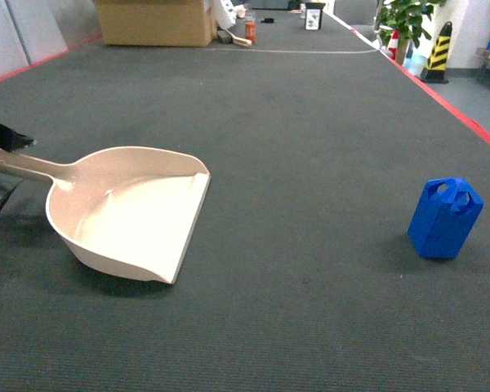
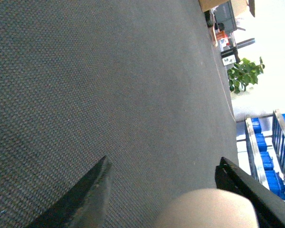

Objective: Place part in tray to right shelf

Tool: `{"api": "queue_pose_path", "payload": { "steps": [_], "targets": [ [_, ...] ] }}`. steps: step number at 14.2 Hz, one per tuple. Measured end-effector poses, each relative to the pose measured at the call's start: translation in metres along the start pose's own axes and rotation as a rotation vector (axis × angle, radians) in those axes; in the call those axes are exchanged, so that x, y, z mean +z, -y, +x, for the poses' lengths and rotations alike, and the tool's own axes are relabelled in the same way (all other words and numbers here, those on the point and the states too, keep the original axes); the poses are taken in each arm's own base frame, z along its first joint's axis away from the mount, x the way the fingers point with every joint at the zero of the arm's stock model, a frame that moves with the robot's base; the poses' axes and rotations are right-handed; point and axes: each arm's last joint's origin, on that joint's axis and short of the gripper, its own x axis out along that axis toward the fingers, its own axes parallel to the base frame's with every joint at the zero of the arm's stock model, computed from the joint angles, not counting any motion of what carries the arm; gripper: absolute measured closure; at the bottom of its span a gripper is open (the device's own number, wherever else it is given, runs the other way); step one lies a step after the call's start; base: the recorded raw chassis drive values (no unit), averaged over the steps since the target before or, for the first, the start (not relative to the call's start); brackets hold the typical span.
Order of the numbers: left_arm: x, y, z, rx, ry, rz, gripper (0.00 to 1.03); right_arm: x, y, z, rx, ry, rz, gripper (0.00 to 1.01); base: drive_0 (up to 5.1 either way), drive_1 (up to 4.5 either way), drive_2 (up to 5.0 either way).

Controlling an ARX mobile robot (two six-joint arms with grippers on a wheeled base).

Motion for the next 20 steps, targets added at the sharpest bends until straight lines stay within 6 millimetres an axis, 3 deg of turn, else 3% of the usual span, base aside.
{"api": "queue_pose_path", "payload": {
  "steps": [4, 8, 12, 20],
  "targets": [
    [-0.005, 0.004, -0.011, -0.099, 0.026, -0.091, 0.86, 0.000, 0.000, 0.000, 0.000, 0.000, 0.000, 0.03, 0.0, 0.00, 0.0],
    [-0.016, 0.031, -0.034, -0.216, 0.019, -0.133, 0.88, 0.000, 0.000, 0.000, 0.000, 0.000, 0.000, 0.03, 0.0, 0.00, 0.0],
    [-0.046, 0.089, -0.056, -0.366, -0.002, -0.214, 0.88, 0.000, 0.000, 0.000, 0.000, 0.000, 0.000, 0.03, 0.0, 0.00, 0.0],
    [-0.166, 0.141, -0.090, -0.404, -0.280, -0.332, 0.89, 0.000, 0.000, 0.000, 0.000, 0.000, 0.000, 0.03, 0.0, 0.00, 0.0]
  ]
}}
